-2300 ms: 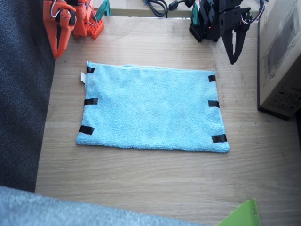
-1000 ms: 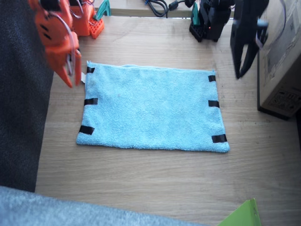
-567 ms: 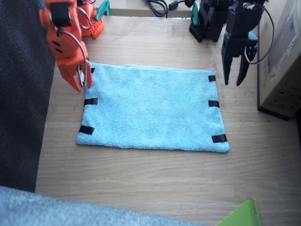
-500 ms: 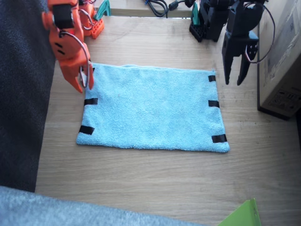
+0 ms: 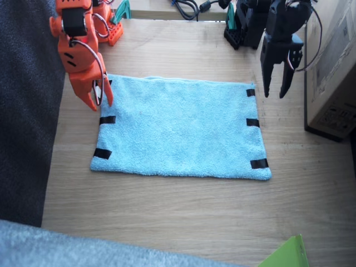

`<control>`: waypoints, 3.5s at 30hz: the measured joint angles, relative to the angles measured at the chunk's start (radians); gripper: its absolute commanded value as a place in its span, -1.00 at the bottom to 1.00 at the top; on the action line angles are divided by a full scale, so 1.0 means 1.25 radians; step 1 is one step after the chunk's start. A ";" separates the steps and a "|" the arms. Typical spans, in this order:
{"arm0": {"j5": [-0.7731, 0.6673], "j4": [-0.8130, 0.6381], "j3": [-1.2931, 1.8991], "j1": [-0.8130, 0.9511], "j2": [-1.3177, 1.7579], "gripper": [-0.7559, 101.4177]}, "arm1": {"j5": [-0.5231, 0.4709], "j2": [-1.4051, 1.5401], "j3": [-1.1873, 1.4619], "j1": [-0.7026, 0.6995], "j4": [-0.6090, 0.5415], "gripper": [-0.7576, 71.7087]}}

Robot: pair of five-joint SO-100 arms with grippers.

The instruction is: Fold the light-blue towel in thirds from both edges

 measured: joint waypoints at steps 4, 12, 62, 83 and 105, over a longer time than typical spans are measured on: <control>0.005 0.000 0.013 0.000 0.020 -0.55 | -0.015 -0.020 0.004 -0.009 0.001 -0.36; 0.007 0.000 0.015 0.015 0.036 -0.55 | -0.023 -0.047 0.015 -0.009 -0.022 -0.37; 0.022 0.121 -0.297 -0.099 -0.495 -0.52 | -0.017 -0.070 0.006 -0.009 -0.020 -0.40; 0.034 0.171 -0.367 -0.096 -0.561 -0.81 | -0.010 -0.129 -0.056 -0.006 0.027 -0.48; 0.036 0.163 -0.317 -0.097 -0.518 -0.99 | 0.002 -0.151 -0.061 0.025 0.036 -0.98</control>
